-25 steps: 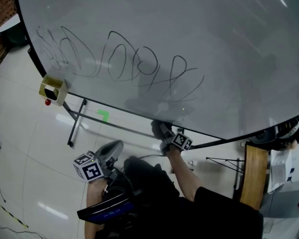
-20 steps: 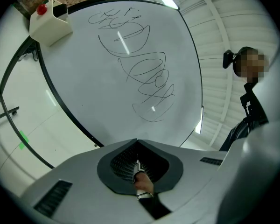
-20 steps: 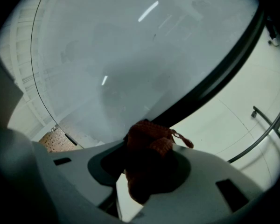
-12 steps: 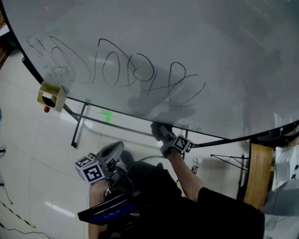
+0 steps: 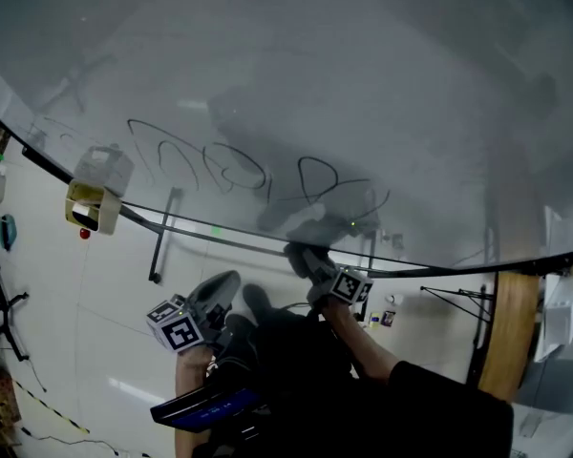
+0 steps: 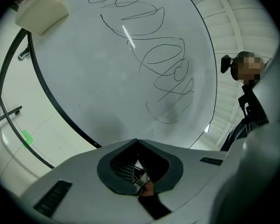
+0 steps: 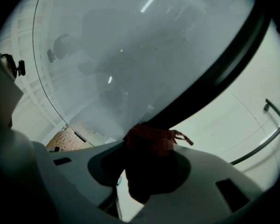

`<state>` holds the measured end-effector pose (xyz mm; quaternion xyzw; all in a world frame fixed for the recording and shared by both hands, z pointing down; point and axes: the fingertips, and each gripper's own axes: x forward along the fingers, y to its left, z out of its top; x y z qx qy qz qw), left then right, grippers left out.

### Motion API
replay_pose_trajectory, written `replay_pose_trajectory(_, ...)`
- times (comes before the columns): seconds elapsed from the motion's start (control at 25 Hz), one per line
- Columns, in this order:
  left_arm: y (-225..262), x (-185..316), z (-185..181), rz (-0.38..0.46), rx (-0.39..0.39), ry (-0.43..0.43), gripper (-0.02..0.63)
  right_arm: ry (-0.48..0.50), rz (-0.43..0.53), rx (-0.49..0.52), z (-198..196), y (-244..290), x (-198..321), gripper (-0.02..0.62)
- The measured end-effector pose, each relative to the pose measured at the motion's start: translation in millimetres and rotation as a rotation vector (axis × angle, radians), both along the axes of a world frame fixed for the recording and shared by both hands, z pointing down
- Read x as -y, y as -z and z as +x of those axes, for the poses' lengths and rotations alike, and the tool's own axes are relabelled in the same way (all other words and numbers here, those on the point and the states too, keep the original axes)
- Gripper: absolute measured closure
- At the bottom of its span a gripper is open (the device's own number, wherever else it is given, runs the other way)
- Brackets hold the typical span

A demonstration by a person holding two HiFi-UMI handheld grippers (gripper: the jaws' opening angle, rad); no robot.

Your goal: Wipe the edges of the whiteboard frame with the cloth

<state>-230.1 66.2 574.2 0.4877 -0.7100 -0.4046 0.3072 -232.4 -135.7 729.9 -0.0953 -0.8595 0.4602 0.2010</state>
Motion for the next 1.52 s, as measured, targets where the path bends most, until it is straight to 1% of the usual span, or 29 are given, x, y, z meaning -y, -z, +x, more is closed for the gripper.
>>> replay_pose_trajectory(0.16, -1.6, 3.7, -8.1, -0.013, -0.003, 0.026, 0.615, 0.026, -0.010, 0.009, -3.0, 1.2, -5.3, 0.454)
replay_pose_trajectory(0.36, -4.9, -4.3, -11.8, -0.016, -0.016, 0.057, 0.615, 0.080, -0.007, 0.018, -9.7, 0.6, -18.0, 0.454)
replay_pose_trajectory(0.52, -4.6, -17.5, -20.7, -0.003, -0.013, 0.059, 0.615, 0.076, 0.032, 0.006, -16.8, 7.0, -26.3, 0.454)
replay_pose_trajectory(0.6, -4.4, -26.4, -25.0, 0.003, -0.012, 0.047, 0.615, 0.076, 0.056, 0.024, -23.3, 9.6, -31.2, 0.454)
replay_pose_trajectory(0.76, 0.4, -51.0, -32.8, 0.015, -0.003, 0.035, 0.615, 0.020, 0.045, -0.021, -24.2, -4.3, -40.9, 0.454)
replay_pose_trajectory(1.0, 6.8, -83.4, -43.8, 0.037, 0.019, 0.021, 0.615, -0.013, 0.084, -0.042, -33.3, -6.2, -57.1, 0.454)
replay_pose_trajectory(1.08, 6.2, -94.0, -46.7, 0.044, 0.021, 0.020, 0.615, -0.015, 0.082, -0.038, -37.3, -6.8, -64.2, 0.454)
replay_pose_trajectory(1.24, 6.0, -113.5, -52.1, 0.061, 0.028, 0.023, 0.615, -0.029, 0.042, -0.022, -46.9, 1.5, -80.1, 0.454)
replay_pose_trajectory(1.44, 6.1, -136.7, -54.6, 0.079, 0.038, 0.031, 0.615, -0.050, 0.076, -0.028, -53.7, -1.5, -88.3, 0.454)
replay_pose_trajectory(1.52, 7.3, -146.8, -55.5, 0.084, 0.044, 0.035, 0.615, -0.065, 0.079, -0.022, -59.1, 6.8, -96.3, 0.454)
